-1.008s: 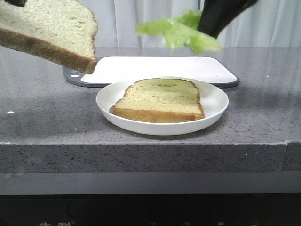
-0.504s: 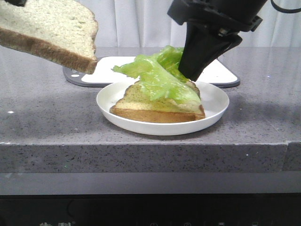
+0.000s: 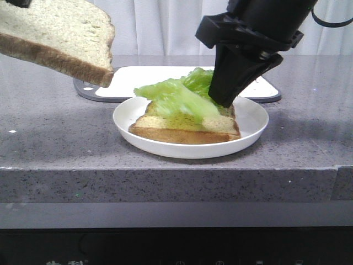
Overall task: Left arm grabs bread, right arm adds lettuce
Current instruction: 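Carry the lettuce over the bottom slice and release it, then raise the right gripper away from the plate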
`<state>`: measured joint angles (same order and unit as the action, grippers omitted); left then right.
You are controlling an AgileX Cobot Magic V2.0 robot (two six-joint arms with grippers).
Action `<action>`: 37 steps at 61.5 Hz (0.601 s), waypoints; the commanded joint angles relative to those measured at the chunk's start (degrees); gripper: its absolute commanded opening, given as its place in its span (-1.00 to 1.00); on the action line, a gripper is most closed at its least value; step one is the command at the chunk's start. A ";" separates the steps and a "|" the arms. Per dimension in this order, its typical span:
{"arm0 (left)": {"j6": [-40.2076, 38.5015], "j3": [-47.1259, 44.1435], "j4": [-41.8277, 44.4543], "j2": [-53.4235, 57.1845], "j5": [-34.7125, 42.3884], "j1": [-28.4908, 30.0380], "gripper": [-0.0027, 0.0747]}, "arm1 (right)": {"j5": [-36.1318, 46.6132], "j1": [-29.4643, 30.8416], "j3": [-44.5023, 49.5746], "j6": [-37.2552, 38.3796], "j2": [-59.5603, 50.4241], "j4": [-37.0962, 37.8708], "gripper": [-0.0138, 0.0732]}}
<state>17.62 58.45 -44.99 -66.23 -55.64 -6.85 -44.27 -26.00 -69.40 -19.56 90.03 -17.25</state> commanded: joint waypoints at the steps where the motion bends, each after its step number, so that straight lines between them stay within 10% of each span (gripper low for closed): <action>1: 0.08 1.46 -2.95 1.09 1.99 0.03 -0.98 | 1.79 0.03 -1.81 0.12 -2.24 0.95 0.04; 10: 0.08 1.46 -2.95 1.09 1.77 0.03 -0.98 | 0.60 0.03 -3.13 4.01 -3.46 5.16 0.30; 37: 0.08 1.46 -2.95 1.09 1.88 0.03 -0.98 | -9.18 0.03 -10.95 5.10 -11.75 7.96 0.24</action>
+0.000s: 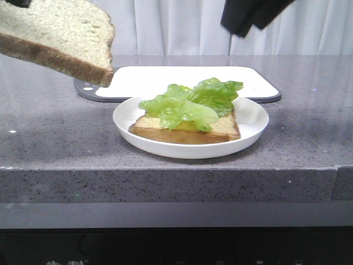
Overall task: Left arm grabs bread, right arm adds lettuce
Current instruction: 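Raise the right gripper away from the plate, then lower the held bread slice with the left gripper onto the lettuce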
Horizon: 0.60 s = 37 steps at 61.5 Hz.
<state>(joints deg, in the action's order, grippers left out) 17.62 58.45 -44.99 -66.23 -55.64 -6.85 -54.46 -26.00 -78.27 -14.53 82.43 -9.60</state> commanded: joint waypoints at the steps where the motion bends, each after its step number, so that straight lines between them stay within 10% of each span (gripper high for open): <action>1: 0.08 1.46 -2.95 1.09 1.99 0.03 -0.98 | 0.93 0.03 -1.99 0.07 -4.50 0.31 0.21; 20: 0.08 1.46 -3.06 1.09 2.32 0.03 -0.98 | -2.22 0.03 -0.93 0.07 -11.80 0.36 -0.85; 37: 3.17 1.46 -7.97 0.99 4.44 -0.46 -0.98 | 12.78 0.03 17.67 0.07 -24.18 0.36 -0.82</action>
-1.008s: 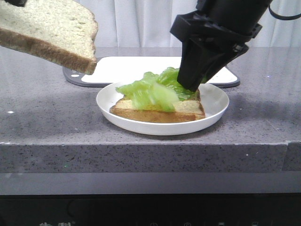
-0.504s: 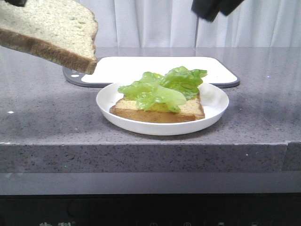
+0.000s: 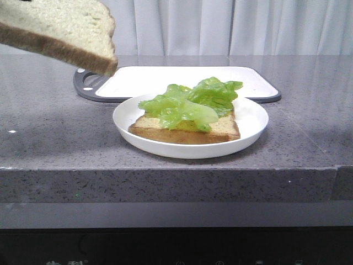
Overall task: Left arm grabs bread, right arm adds lettuce
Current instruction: 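Lower the held bread slice with the left gripper onto the lettuce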
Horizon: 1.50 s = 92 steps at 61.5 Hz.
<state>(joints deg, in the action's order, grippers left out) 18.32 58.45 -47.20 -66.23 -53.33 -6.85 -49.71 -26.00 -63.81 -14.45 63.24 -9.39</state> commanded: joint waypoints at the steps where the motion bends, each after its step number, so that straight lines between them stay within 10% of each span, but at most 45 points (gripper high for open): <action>1: 3.07 1.46 -6.29 0.85 2.01 -0.63 -0.98 | 8.77 0.03 4.20 -0.01 -6.07 0.15 -0.82; 33: 8.24 13.15 -27.61 -19.99 -13.09 -4.82 -0.98 | 12.78 0.03 15.04 -0.01 -16.10 0.15 -0.82; 92: 8.24 14.72 -23.63 -31.10 -6.78 -11.11 -0.89 | 12.79 0.03 15.04 -0.01 -16.09 0.15 -0.82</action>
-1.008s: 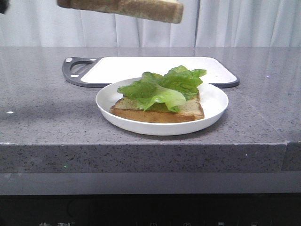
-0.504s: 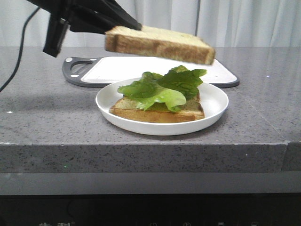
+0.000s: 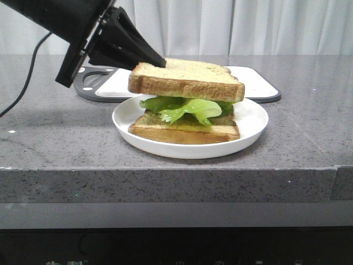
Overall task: Left arm grabs bread, right arm adds lettuce
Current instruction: 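Lower the held bread slice with the left gripper onto the lettuce, then open the left gripper and withdraw it from the sandwich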
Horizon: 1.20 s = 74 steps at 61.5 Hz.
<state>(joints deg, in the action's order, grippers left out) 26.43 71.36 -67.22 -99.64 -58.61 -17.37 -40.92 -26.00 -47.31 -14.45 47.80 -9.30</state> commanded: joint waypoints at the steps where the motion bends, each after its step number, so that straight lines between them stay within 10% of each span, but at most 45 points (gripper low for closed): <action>1: 0.13 1.80 -3.61 2.32 -1.49 -0.59 -0.86 | 3.99 0.03 -1.46 -0.01 -0.66 0.07 -0.82; 21: 0.13 1.80 0.54 2.32 -2.93 -0.59 -0.06 | 3.99 0.03 -1.46 -0.01 -0.66 0.07 -0.82; 74: 0.02 1.70 7.81 13.76 -7.26 8.90 -0.17 | 3.99 0.03 -1.46 -0.01 -0.66 0.07 -0.82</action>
<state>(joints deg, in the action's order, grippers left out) 26.43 71.36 -57.48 -90.26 -64.57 -9.63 -40.92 -26.00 -47.31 -14.40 47.80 -9.30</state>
